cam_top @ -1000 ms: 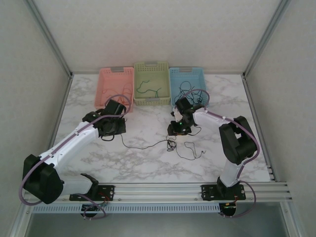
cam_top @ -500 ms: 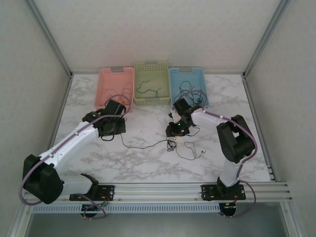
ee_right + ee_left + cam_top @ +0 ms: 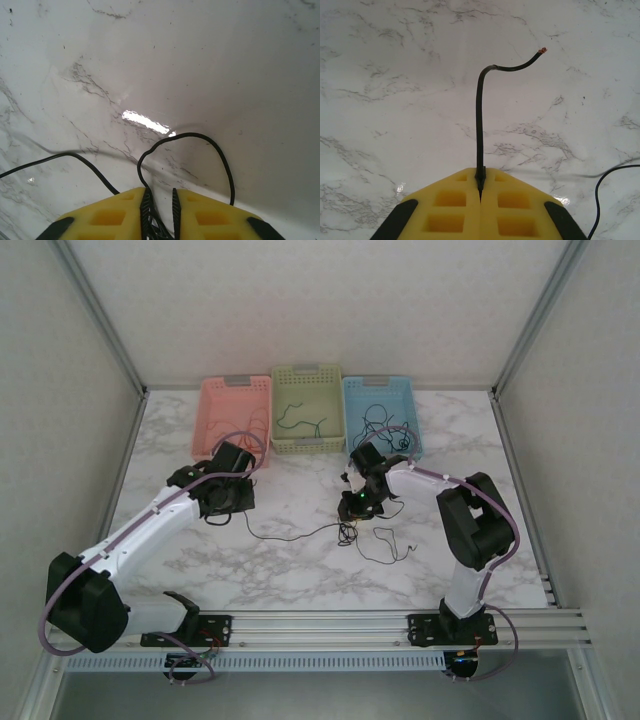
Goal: Untangle the cables
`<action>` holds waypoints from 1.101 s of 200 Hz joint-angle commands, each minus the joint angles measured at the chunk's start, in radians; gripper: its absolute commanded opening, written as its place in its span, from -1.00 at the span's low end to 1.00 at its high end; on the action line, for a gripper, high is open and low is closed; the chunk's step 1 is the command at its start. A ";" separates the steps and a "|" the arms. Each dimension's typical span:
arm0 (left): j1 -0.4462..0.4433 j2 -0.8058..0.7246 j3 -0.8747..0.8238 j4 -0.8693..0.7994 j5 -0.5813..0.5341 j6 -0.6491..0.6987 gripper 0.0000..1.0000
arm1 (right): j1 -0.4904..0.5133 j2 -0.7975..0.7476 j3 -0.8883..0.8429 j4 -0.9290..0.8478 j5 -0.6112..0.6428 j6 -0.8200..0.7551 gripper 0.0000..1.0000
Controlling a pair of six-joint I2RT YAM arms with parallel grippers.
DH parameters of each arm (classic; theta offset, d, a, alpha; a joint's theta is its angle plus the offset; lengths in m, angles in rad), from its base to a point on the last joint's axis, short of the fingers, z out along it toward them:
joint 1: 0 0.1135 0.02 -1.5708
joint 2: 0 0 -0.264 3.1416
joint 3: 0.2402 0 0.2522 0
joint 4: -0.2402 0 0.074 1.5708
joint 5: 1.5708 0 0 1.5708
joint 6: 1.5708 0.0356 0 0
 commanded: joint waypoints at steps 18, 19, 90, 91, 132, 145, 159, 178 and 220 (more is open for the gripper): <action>0.005 0.010 0.008 -0.023 -0.031 0.016 -1.00 | 0.010 -0.005 -0.011 0.002 -0.037 -0.005 -0.80; 0.005 0.010 0.008 -0.022 -0.031 0.016 -1.00 | 0.010 -0.006 -0.012 0.003 -0.038 -0.005 -0.80; 0.007 -0.002 0.008 -0.034 -0.037 0.011 -1.00 | 0.011 -0.119 -0.019 -0.018 0.049 0.032 -0.30; 0.007 -0.002 0.008 -0.034 -0.037 0.010 -1.00 | 0.011 -0.118 -0.019 -0.018 0.052 0.034 -0.28; 0.006 -0.002 0.010 -0.039 -0.037 0.014 -1.00 | 0.011 -0.049 -0.033 -0.008 0.023 0.040 -0.08; 0.007 -0.003 0.010 -0.040 -0.039 0.014 -1.00 | 0.010 -0.031 -0.039 0.003 0.007 0.041 -0.07; 0.007 -0.005 0.010 -0.041 -0.040 0.016 -1.00 | 0.011 -0.015 -0.044 0.017 -0.023 0.042 -0.08; 0.007 -0.005 0.011 -0.043 -0.041 0.016 -1.00 | 0.010 -0.005 -0.051 0.028 -0.047 0.045 -0.11; 0.007 -0.002 0.011 -0.041 -0.040 0.017 -1.00 | 0.010 -0.012 -0.066 0.043 -0.083 0.048 -0.33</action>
